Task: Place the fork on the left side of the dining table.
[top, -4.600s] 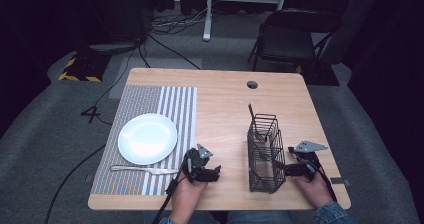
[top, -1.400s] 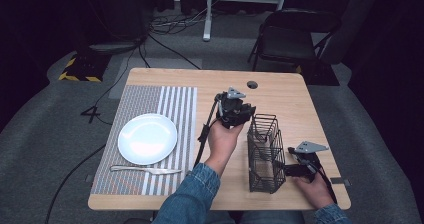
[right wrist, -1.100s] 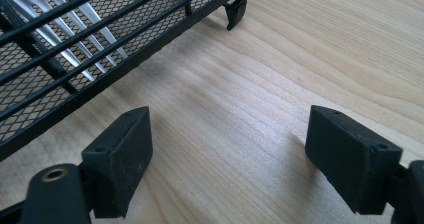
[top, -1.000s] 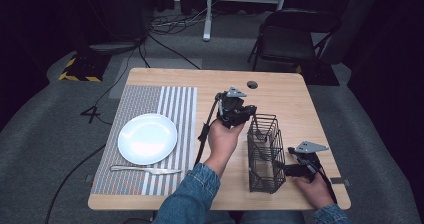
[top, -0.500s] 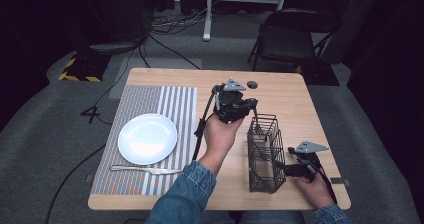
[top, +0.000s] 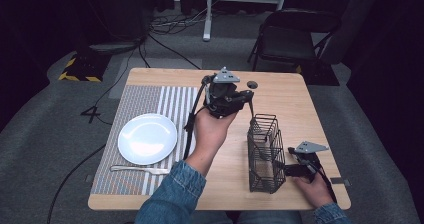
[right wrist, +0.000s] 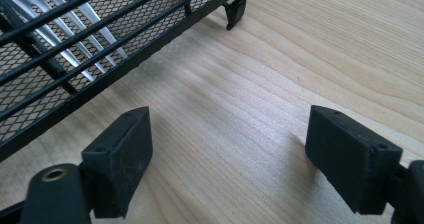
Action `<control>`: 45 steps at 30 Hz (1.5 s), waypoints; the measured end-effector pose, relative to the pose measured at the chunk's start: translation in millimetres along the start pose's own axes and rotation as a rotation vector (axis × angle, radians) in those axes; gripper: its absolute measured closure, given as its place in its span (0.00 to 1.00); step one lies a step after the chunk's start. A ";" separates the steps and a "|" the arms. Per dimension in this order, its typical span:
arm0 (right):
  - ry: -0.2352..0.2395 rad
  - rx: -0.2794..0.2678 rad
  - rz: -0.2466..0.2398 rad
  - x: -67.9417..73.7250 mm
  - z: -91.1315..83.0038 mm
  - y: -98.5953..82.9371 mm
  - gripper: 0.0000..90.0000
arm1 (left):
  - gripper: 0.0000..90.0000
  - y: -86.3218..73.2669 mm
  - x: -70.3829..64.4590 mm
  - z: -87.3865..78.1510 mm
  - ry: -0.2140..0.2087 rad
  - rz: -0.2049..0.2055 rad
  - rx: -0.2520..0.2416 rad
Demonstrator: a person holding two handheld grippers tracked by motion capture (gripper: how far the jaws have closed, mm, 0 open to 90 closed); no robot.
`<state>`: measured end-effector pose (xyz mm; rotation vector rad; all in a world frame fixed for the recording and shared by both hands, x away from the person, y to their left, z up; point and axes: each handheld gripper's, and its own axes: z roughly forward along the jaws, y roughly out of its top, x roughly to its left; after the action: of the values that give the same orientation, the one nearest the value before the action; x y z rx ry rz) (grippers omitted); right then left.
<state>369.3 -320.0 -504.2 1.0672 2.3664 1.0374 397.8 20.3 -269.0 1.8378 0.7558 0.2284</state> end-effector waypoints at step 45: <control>-0.012 0.000 0.010 0.9 0.2 0.2 0.21 | 0.95 -36.3 129.3 -124.4 0.326 -0.131 -0.090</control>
<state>369.0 -319.1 -504.3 1.0829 2.3548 1.0314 423.3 201.5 -277.4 1.6779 1.0696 0.4771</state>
